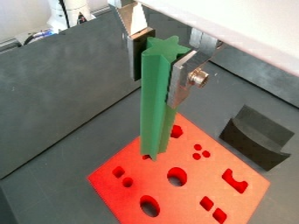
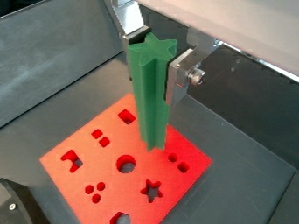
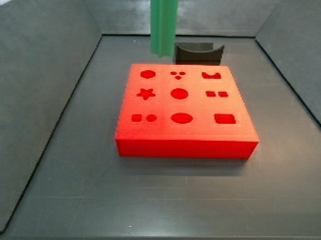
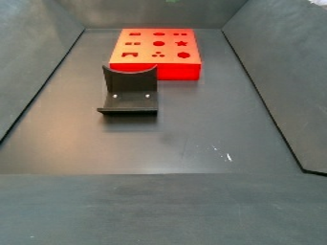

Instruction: Insert the star object.

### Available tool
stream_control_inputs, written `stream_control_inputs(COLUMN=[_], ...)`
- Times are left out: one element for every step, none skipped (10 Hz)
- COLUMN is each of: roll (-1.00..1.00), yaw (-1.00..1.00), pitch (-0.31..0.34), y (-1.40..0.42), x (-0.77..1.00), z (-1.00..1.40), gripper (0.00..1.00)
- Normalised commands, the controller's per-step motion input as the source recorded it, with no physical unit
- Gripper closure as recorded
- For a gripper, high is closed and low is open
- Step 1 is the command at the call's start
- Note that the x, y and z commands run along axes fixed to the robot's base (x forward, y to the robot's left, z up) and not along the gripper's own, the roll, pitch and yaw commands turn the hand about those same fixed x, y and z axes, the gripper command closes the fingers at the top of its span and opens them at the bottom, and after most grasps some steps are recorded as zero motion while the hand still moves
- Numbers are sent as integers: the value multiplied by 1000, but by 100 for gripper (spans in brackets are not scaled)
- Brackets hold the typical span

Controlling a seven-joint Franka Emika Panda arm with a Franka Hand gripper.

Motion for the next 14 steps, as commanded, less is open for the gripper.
stream_control_inputs(roll=[1, 0, -104, -141, -116, 0, 344, 463, 454, 453, 104, 0, -50, -209], yaw=[0, 49, 266, 517, 563, 551, 674, 726, 731, 714, 197, 0, 0, 0], pitch=[0, 19, 0, -34, -51, -27, 0, 0, 0, 0, 0, 0, -23, -114], y=[0, 86, 271, 346, 377, 306, 0, 0, 0, 0, 0, 0, 0, 0], x=[0, 163, 94, 91, 0, 0, -63, -26, -23, -6, 0, 0, -6, -163], z=[-26, -329, -651, -757, -789, -677, -446, -286, -249, -166, -34, -149, -160, -160], gripper=[100, 100, 100, 100, 100, 100, 100, 100, 100, 100, 100, 100, 100, 100])
